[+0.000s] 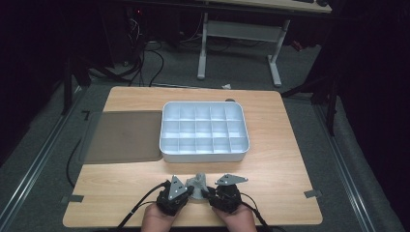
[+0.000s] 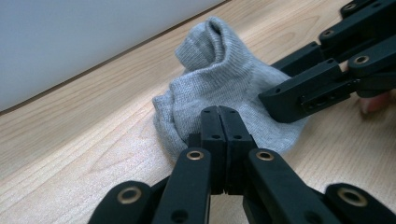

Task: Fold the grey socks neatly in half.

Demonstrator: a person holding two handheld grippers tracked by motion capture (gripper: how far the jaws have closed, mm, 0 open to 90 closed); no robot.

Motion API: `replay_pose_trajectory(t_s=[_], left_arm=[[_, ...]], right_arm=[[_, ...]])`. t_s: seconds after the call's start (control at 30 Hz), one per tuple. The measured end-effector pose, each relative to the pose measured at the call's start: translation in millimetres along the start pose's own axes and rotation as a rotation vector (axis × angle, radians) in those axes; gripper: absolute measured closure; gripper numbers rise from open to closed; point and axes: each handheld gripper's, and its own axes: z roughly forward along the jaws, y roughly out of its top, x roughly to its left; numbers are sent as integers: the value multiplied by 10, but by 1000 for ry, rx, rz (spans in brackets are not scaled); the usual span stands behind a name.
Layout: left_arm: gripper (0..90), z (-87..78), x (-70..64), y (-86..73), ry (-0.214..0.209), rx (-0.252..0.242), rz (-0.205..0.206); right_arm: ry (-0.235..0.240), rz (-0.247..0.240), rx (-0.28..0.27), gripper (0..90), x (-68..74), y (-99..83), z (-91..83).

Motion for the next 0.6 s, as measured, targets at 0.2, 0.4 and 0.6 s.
replay_pose_trajectory(t_s=[0.2,0.4,0.6], left_arm=[[850,-8,-96,44,6,-7,1],[858,46,-70,39,-13,-3,-21],[862,80,-103,50,-23,-6,-14]], right_arm=[[-22,-34,-11,808,34,-19,-19],[-24,-37,-35,812,53,-20,-87],[-23,-55,-60,815,121,32,-183]])
